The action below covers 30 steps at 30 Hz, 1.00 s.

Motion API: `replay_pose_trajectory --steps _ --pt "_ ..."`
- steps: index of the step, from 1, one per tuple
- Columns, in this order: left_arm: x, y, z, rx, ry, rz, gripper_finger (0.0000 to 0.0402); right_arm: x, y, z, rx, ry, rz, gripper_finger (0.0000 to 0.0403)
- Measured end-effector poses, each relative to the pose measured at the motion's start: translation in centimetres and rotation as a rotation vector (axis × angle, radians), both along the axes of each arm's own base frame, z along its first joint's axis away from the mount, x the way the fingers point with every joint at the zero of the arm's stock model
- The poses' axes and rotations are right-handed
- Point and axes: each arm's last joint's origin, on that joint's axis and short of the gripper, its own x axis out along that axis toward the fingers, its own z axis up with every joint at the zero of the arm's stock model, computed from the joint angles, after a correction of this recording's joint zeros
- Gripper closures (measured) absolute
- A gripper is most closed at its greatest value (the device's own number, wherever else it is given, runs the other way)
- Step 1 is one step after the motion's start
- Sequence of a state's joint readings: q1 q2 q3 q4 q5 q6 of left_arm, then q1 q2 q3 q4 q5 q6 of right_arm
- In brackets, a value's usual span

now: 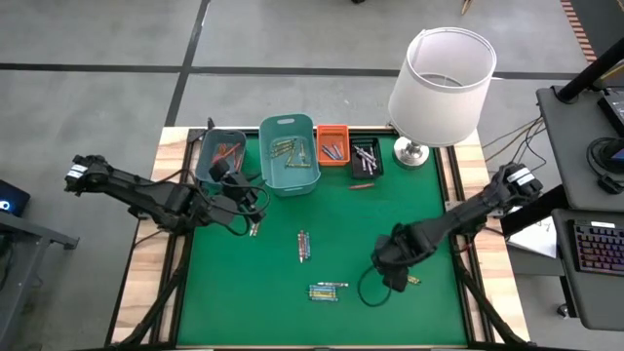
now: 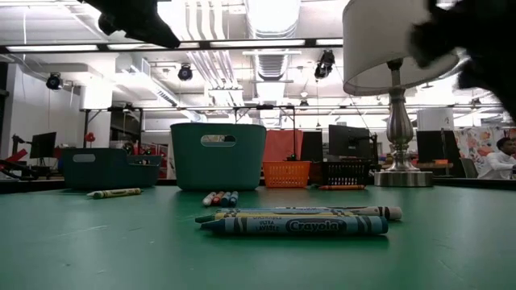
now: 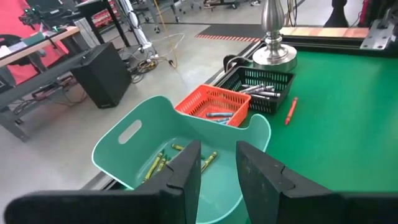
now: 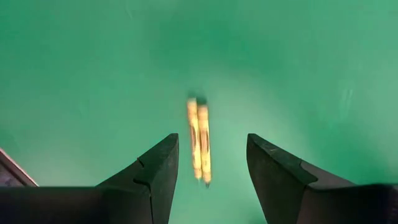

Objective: Sort crayons
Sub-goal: Put the green crayon into the green bin

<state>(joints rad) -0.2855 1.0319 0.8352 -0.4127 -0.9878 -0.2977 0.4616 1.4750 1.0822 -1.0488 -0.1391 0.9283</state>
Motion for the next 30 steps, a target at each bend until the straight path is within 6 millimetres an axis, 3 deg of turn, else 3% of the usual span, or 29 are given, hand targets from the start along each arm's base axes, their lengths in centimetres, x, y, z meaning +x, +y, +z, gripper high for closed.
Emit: replay_pose_trajectory --steps 10,18,30 --pt "0.3 -0.1 -0.1 -0.001 -0.004 0.0 0.0318 -3.8 0.6 -4.1 -0.079 0.172 -0.034 0.0225" --pt "0.3 -0.1 -0.1 -0.003 -0.008 -0.001 0.0318 -3.9 1.0 -5.4 -0.035 0.106 0.007 0.0225" --pt "0.3 -0.1 -0.1 -0.003 -0.006 -0.001 0.0318 -3.9 1.7 -5.5 -0.044 0.047 0.004 0.0225"
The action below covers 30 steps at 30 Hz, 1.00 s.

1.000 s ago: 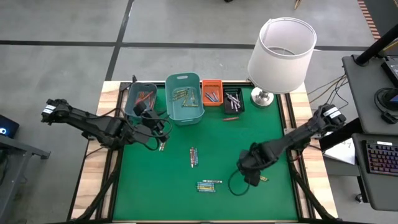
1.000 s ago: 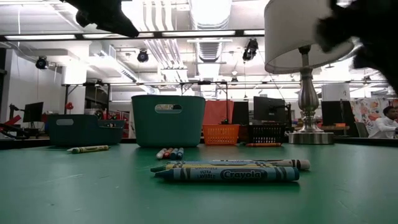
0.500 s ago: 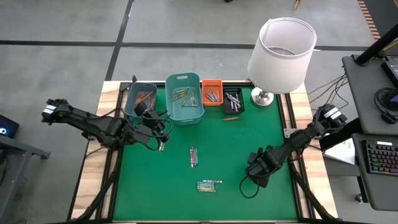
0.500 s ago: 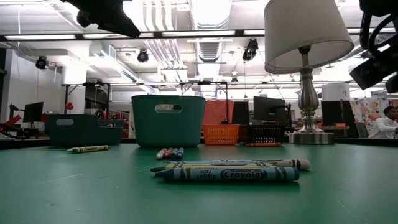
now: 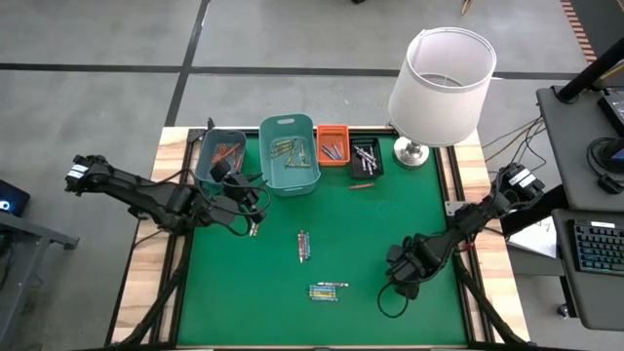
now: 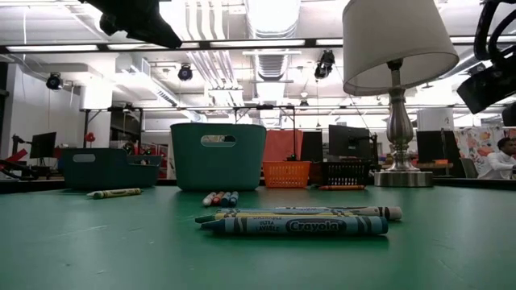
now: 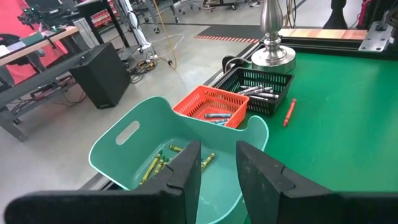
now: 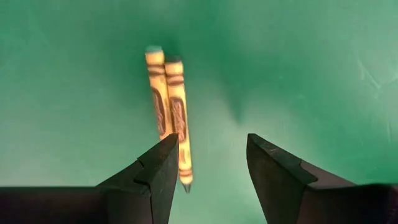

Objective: Sort crayons
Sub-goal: Put the green crayon into the green bin

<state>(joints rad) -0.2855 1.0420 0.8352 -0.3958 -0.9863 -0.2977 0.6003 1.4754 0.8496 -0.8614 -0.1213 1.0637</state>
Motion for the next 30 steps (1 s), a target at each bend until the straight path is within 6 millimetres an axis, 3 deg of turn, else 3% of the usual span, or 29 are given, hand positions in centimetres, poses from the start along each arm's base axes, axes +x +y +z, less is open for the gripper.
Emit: replay_pose_trajectory --steps 30 --pt "0.0 0.0 0.0 0.0 0.001 -0.001 0.0318 0.2 -0.9 -1.5 -0.113 -0.132 -0.083 0.0238"
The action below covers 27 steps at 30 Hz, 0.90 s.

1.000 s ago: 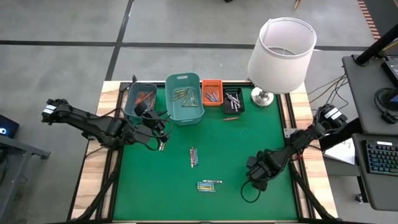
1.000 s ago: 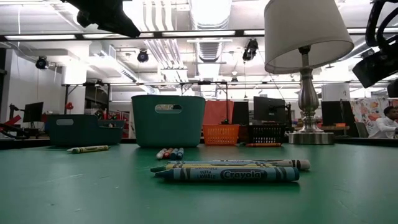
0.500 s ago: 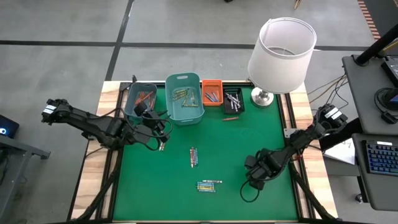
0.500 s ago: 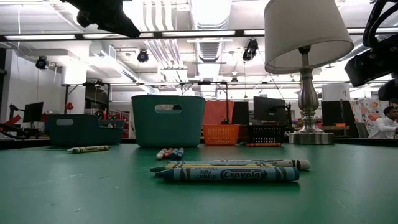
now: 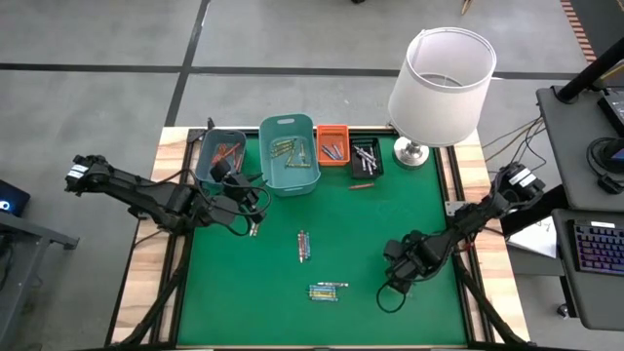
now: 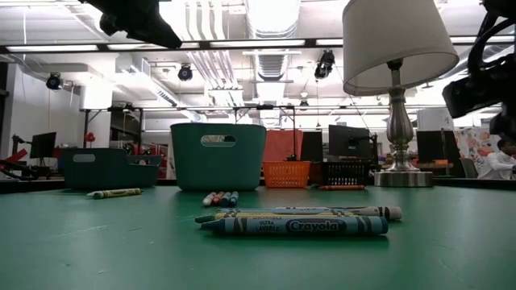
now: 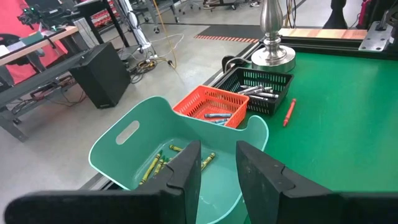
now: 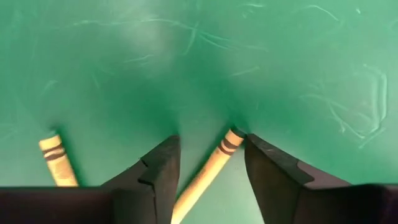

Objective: Sort crayons
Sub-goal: Put the green crayon into the green bin

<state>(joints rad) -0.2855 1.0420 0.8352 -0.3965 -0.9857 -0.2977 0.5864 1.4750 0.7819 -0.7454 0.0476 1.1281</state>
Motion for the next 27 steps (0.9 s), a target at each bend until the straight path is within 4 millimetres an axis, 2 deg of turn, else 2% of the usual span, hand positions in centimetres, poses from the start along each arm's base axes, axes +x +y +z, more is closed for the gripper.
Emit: replay_pose_trajectory --steps 5,12,15,19,27 --pt "0.0 0.0 0.0 0.0 0.0 0.0 0.0318 -0.3 -0.2 -0.4 -0.008 0.005 -0.036 0.0284" --pt "0.2 -0.1 0.1 -0.019 -0.03 -0.003 0.0318 -0.5 -0.5 -0.6 -0.049 -0.002 -0.006 0.0382" --pt "0.7 -0.3 0.2 -0.045 -0.04 -0.061 0.0318 -0.3 -0.7 -0.2 -0.114 -0.047 0.04 0.0388" --pt "2.0 -0.9 0.2 -0.04 -0.042 -0.188 0.0318 0.5 -1.6 1.6 -0.27 -0.243 0.061 0.039" --pt "5.5 -2.3 -0.3 0.043 -0.093 -0.41 0.0315 3.3 -3.5 7.2 -0.304 -0.711 0.187 0.0391"
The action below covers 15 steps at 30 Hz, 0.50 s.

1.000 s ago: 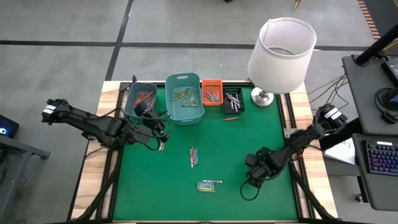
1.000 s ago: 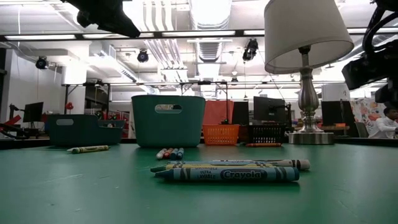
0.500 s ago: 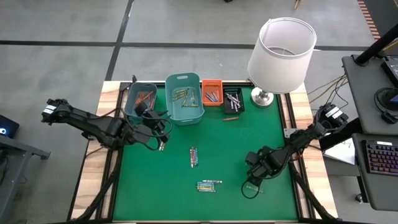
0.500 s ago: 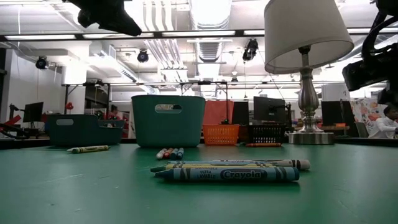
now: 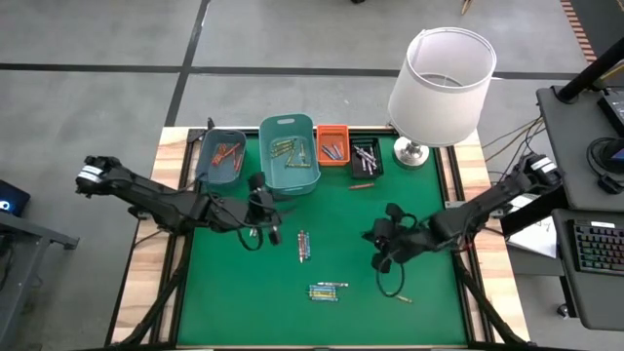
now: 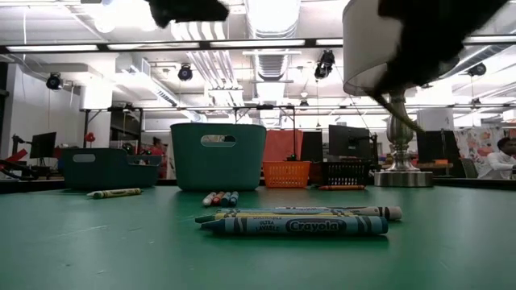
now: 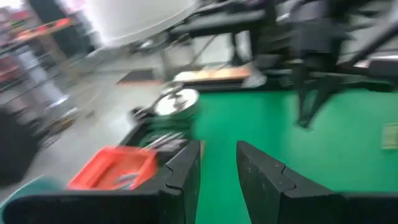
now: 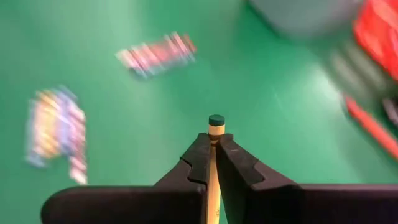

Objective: Sort crayons
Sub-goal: Put the green crayon into the green bin

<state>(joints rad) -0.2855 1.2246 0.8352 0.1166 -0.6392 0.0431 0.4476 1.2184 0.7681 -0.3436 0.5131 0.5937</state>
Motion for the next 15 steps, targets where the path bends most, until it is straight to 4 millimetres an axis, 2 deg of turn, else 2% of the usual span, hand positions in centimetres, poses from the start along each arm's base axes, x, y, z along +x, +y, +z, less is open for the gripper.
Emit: replay_pose_trajectory --steps 4,8,15 --pt "1.3 -0.7 -0.4 0.007 -0.032 -0.15 0.0306 1.3 -0.5 2.3 -0.07 -0.192 0.142 0.0391" --pt "2.1 -1.1 -0.7 0.02 -0.059 -0.213 0.0287 2.4 -0.6 4.3 -0.161 -0.37 0.267 0.0391" --pt "2.8 -1.6 -1.1 0.02 -0.074 -0.312 0.0252 4.5 -1.3 5.5 -0.272 -0.593 0.434 0.0391"
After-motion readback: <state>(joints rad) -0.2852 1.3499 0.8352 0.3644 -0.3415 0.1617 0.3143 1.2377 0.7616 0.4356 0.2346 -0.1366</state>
